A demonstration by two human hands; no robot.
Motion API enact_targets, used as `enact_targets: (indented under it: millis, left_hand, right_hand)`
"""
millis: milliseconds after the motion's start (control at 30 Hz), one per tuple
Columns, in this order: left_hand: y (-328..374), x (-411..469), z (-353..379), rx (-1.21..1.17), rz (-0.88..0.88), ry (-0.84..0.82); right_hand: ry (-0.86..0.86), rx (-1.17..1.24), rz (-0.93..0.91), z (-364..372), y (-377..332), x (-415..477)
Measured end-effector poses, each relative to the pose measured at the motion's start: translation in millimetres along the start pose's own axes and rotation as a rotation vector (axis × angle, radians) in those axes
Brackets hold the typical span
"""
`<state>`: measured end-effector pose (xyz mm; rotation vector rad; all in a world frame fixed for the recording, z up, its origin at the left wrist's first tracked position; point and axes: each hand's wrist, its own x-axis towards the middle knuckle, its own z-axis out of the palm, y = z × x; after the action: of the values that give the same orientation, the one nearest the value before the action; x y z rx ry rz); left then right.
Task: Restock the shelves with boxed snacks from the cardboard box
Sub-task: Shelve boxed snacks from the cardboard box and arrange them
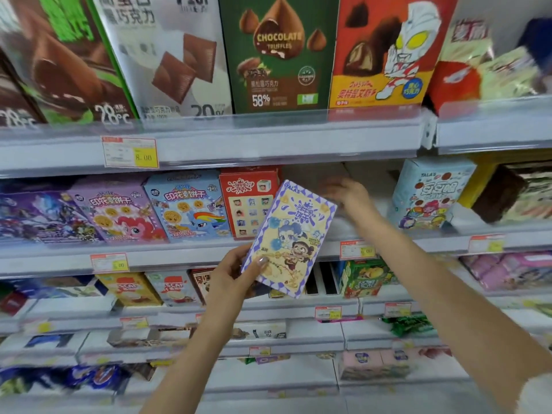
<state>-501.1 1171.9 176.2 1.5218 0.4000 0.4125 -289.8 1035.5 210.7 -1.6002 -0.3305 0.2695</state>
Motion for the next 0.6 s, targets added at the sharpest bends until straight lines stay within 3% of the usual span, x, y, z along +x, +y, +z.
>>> enact_targets:
  millis: [100,200,300,433,600]
  left_hand:
    - [6,6,11,-0.015,-0.087,-0.012]
    - [7,11,25,-0.009,-0.168,-0.054]
    - [7,15,41,0.043,-0.175,-0.127]
    - [0,22,44,0.335,0.008,-0.163]
    - [-13,33,23,0.762,0.248,-0.013]
  right_hand:
    - [-0.117,0.416,0.176,-22,14,-62]
    - [-0.244,0.33,0.293,-23,23,-95]
    - [-0.18,0.197,0.28,-22,23,-106]
    - [-0.048,0.124,0.177,-32,4,-100]
    - [0.074,0.115,0.074,-28,-14,-66]
